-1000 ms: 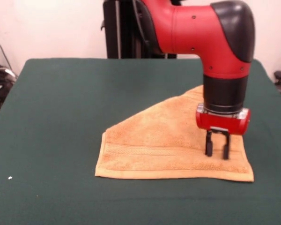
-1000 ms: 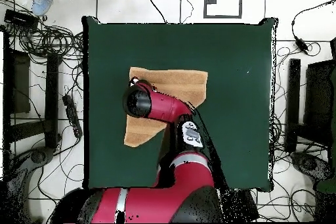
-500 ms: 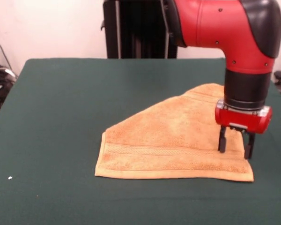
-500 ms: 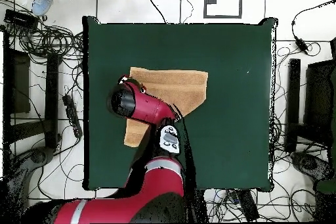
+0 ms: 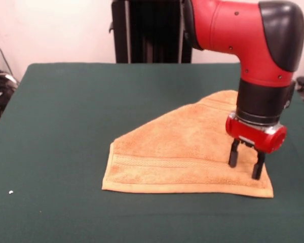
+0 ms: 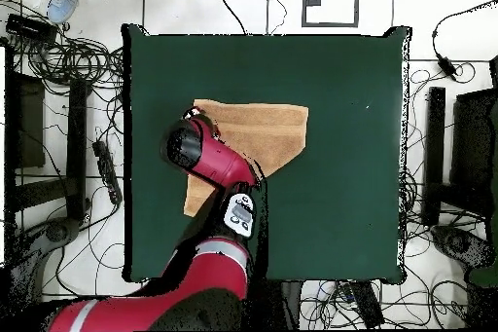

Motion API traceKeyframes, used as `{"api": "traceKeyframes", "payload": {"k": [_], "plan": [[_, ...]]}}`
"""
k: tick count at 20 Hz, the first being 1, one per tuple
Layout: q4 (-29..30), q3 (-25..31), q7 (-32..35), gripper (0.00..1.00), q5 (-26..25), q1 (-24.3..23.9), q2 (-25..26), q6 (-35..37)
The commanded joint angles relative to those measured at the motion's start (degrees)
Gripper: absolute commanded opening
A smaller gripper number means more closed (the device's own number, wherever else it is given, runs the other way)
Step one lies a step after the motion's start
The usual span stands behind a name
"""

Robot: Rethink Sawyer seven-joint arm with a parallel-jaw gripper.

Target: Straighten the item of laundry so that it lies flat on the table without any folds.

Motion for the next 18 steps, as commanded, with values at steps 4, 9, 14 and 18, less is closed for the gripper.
{"api": "traceKeyframes", "payload": {"k": [4,9,14,18], "plan": [[-1.3,-3.2,33.2,1.0,19.0,4.9,5.1,3.0],[-1.5,0.0,31.1,1.0,17.5,2.3,5.3,1.4],[-4.8,5.2,29.0,1.0,14.1,-1.2,8.1,-2.1],[-5.5,8.9,26.7,0.0,9.2,-3.8,8.4,-7.2]]}}
